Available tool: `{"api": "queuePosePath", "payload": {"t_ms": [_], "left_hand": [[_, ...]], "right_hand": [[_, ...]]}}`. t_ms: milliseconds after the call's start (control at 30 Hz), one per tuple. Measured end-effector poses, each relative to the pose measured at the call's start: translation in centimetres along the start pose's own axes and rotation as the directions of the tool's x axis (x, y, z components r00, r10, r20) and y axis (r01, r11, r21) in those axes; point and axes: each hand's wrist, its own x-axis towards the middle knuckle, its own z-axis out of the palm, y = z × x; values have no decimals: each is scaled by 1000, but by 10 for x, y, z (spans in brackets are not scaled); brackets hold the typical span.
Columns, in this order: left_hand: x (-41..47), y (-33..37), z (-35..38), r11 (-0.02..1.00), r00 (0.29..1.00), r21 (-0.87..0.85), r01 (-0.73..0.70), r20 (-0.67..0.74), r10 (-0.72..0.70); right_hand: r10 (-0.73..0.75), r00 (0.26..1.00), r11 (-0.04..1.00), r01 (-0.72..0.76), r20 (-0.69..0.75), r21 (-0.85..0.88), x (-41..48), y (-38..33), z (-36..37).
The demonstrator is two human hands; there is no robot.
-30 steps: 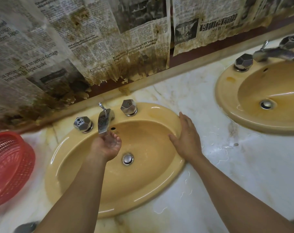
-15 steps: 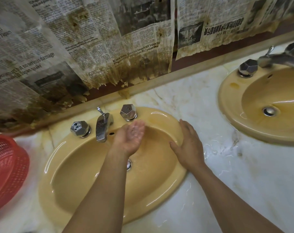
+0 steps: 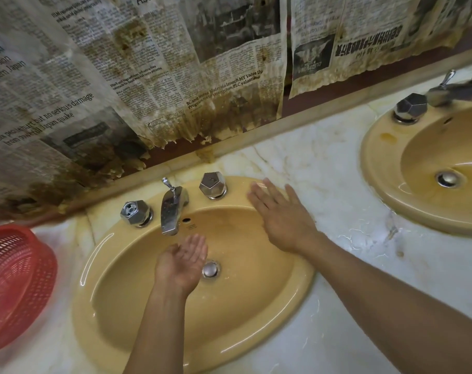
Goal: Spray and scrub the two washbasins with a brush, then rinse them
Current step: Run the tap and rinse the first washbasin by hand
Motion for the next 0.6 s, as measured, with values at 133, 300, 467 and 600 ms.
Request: {"api": "queuePosePath", "payload": {"t_ms": [133,300,467,600], "left_hand": [[2,3,-1,1000,999,-27,6,-40,-7],[3,10,9,1000,998,8,27,-62,-27],[5,20,17,998,999,68,11,-47,-8],[6,19,25,1000,1000,21,-4,-20,4]], "right_hand": [[-25,994,999,29,104,-35,42,-3,-15],[184,982,977,-187,33,102,12,-9,-12],[474,877,829,-411,-84,379,-61,-14,-1],[510,859,725,-397,-51,564,-77,-12,7]]}}
